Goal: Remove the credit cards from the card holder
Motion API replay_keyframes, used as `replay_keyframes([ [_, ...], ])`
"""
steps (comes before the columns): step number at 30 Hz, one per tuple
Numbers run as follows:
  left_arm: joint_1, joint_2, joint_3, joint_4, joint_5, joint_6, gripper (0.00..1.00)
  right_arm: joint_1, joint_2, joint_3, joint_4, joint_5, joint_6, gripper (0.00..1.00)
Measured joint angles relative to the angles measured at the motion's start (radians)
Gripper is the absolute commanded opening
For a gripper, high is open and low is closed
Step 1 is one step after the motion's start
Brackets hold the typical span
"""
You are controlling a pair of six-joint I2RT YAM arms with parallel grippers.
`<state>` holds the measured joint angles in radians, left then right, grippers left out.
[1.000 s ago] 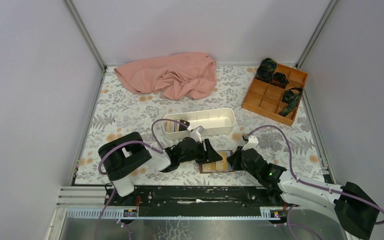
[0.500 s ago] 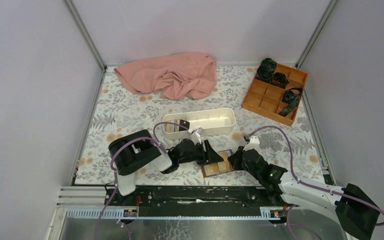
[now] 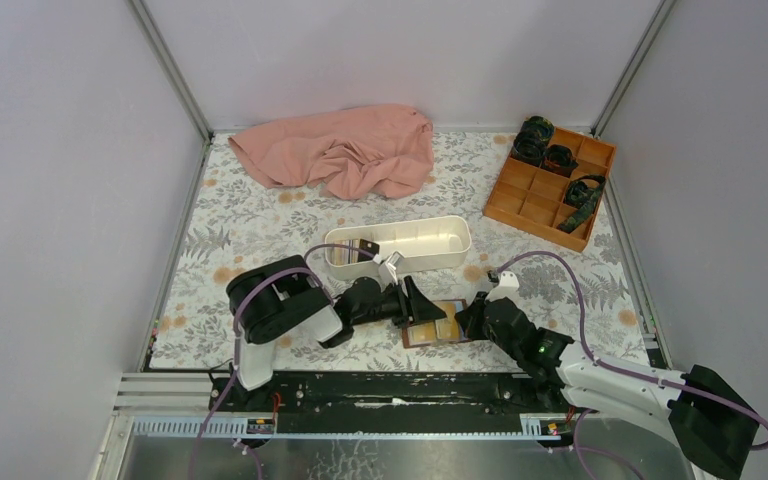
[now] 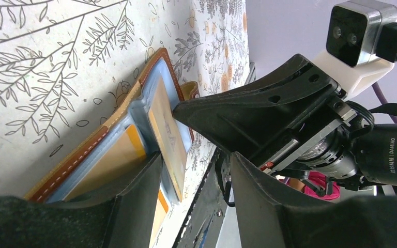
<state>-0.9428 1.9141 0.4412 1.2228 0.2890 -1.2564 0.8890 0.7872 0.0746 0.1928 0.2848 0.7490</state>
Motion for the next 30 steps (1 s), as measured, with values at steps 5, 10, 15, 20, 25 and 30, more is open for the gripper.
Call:
replay_keyframes([
  [5, 0.008, 0.022, 0.026, 0.002, 0.005, 0.017, 0.58, -0.002, 0.0, 0.0, 0.0, 0.003, 0.0, 0.0],
  [10, 0.027, 0.046, 0.059, -0.005, 0.0, 0.027, 0.58, -0.006, 0.006, 0.0, 0.006, 0.005, 0.005, 0.0],
  [15, 0.029, 0.06, 0.075, -0.011, -0.005, 0.037, 0.57, -0.006, 0.017, -0.006, 0.036, -0.007, 0.018, 0.0],
  [20, 0.029, 0.08, 0.101, -0.008, 0.002, 0.044, 0.57, -0.006, 0.015, -0.007, 0.037, -0.009, 0.021, 0.0],
  [25, 0.027, 0.082, 0.103, -0.008, 0.015, 0.044, 0.56, -0.006, 0.006, -0.007, 0.024, -0.009, 0.02, 0.0],
  [30, 0.024, 0.076, 0.089, -0.007, 0.037, 0.048, 0.5, -0.005, 0.002, -0.005, 0.016, -0.009, 0.02, 0.0],
])
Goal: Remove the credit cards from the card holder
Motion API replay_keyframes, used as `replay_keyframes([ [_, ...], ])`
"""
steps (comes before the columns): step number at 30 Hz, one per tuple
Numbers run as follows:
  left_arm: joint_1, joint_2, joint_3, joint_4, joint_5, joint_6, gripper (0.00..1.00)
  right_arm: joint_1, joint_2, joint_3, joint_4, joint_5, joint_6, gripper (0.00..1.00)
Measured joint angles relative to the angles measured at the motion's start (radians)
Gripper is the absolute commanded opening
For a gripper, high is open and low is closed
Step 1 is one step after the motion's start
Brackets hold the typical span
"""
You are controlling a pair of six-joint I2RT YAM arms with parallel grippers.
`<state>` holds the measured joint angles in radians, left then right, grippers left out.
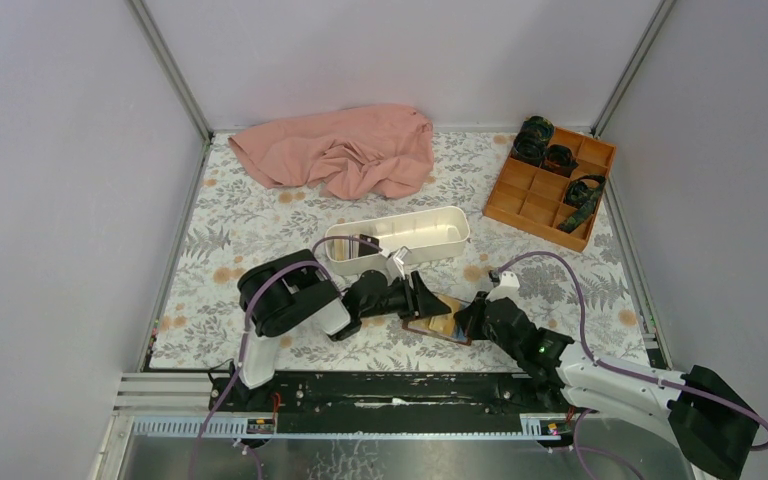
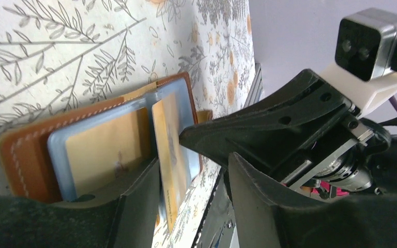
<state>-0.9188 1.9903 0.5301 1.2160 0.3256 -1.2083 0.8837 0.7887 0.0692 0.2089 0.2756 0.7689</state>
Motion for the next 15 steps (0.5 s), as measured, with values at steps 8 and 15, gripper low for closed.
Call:
replay_keyframes([
  [8, -0.024, 0.014, -0.011, 0.0, 0.062, 0.0, 0.28, 0.0, 0.005, 0.02, -0.025, 0.026, -0.013, 0.0],
  [15, -0.037, 0.035, -0.011, 0.014, 0.098, -0.013, 0.08, 0.0, -0.002, 0.025, -0.032, 0.027, -0.012, 0.0],
])
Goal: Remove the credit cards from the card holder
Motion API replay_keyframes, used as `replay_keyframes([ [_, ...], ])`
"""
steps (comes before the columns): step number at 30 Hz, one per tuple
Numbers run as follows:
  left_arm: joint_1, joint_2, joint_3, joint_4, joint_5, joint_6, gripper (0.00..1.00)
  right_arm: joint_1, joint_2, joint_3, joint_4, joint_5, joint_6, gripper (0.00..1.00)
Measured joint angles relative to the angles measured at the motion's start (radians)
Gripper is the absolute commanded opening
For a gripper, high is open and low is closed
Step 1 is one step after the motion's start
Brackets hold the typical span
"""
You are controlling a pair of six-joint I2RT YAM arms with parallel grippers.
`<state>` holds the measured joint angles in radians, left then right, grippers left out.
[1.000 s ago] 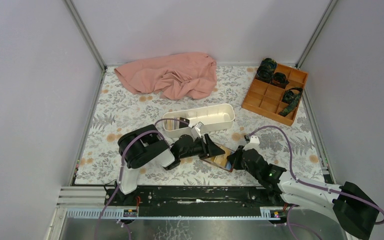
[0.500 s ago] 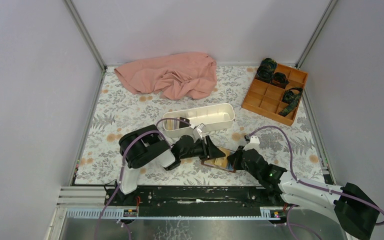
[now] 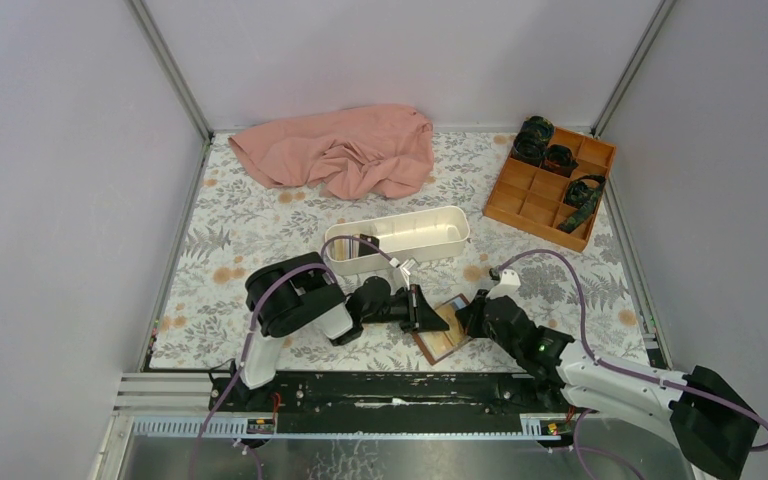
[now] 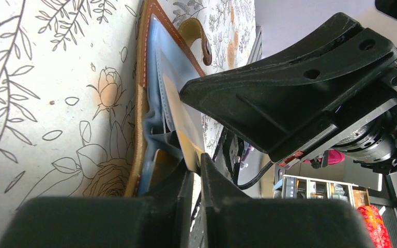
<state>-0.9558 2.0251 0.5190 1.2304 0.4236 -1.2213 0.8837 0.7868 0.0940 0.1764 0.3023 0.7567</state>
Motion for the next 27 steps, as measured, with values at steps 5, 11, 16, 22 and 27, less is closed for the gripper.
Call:
replay_keyframes([
  [5, 0.003, -0.002, -0.006, 0.0, 0.007, -0.005, 0.0, 0.0, -0.021, 0.0, -0.008, 0.003, 0.0, 0.0],
  [11, 0.021, -0.034, -0.04, -0.012, 0.023, -0.005, 0.0, 0.0, -0.014, 0.0, -0.01, 0.0, 0.0, 0.0],
  [16, 0.056, -0.104, -0.08, -0.071, 0.05, 0.004, 0.0, 0.0, 0.025, 0.0, 0.002, 0.0, 0.0, 0.0],
  [22, 0.092, -0.227, -0.068, -0.296, 0.056, 0.076, 0.0, -0.001, 0.084, 0.011, 0.044, 0.0, 0.004, 0.0],
  [27, 0.111, -0.307, -0.023, -0.481, 0.055, 0.158, 0.0, -0.008, 0.101, 0.023, 0.047, 0.0, 0.006, 0.0],
])
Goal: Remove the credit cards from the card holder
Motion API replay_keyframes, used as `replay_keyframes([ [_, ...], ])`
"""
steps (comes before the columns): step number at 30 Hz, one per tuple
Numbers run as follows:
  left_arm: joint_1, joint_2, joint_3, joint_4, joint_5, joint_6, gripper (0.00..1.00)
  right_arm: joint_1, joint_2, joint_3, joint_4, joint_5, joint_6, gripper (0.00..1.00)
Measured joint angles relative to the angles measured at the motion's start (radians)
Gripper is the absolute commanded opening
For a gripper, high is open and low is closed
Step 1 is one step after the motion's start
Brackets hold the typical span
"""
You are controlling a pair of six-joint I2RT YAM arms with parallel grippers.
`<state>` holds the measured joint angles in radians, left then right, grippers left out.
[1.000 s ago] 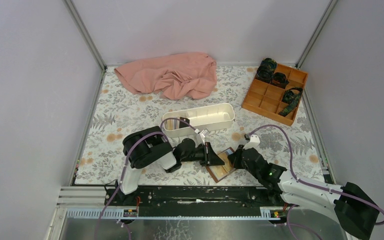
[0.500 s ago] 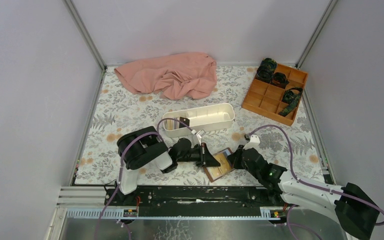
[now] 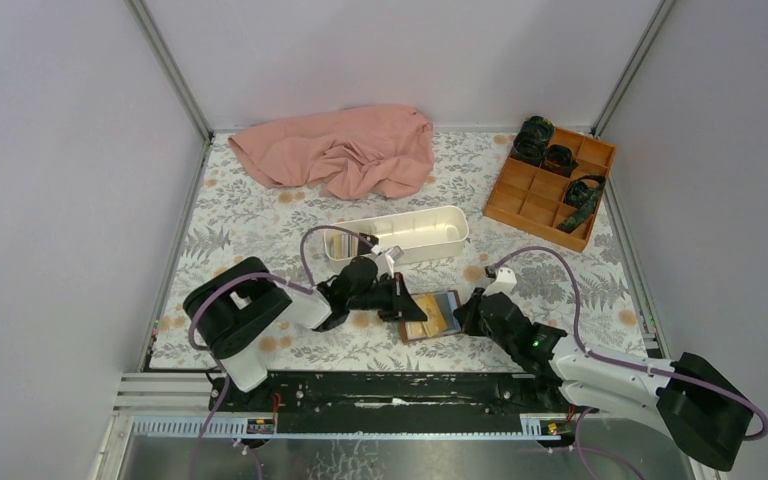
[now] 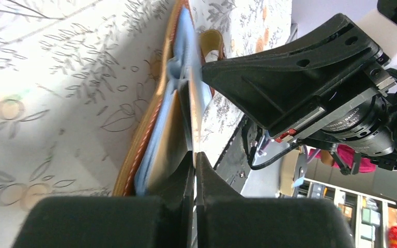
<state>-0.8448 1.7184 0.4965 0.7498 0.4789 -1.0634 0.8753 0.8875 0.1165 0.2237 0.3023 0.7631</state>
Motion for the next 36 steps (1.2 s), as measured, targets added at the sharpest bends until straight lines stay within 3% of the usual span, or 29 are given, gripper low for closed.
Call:
replay_keyframes([
  [12, 0.101, -0.124, 0.067, -0.336, -0.06, 0.182, 0.01, -0.026, -0.005, 0.0, -0.038, -0.004, -0.003, 0.03],
  [19, 0.116, -0.123, 0.081, -0.407, -0.056, 0.221, 0.21, -0.026, -0.009, 0.0, -0.032, -0.02, -0.014, 0.06],
  [21, 0.119, -0.117, 0.081, -0.413, -0.052, 0.228, 0.16, -0.026, -0.031, 0.0, -0.034, -0.045, -0.025, 0.07],
  [24, 0.119, -0.099, 0.081, -0.414, -0.048, 0.229, 0.0, -0.027, -0.063, 0.008, -0.036, -0.086, -0.045, 0.07],
  [30, 0.119, -0.088, 0.081, -0.4, -0.036, 0.229, 0.0, -0.027, -0.001, 0.125, -0.045, -0.121, -0.095, 0.07],
  [36, 0.122, -0.076, 0.081, -0.389, -0.03, 0.229, 0.04, -0.027, 0.195, 0.215, 0.054, -0.165, -0.12, 0.07],
])
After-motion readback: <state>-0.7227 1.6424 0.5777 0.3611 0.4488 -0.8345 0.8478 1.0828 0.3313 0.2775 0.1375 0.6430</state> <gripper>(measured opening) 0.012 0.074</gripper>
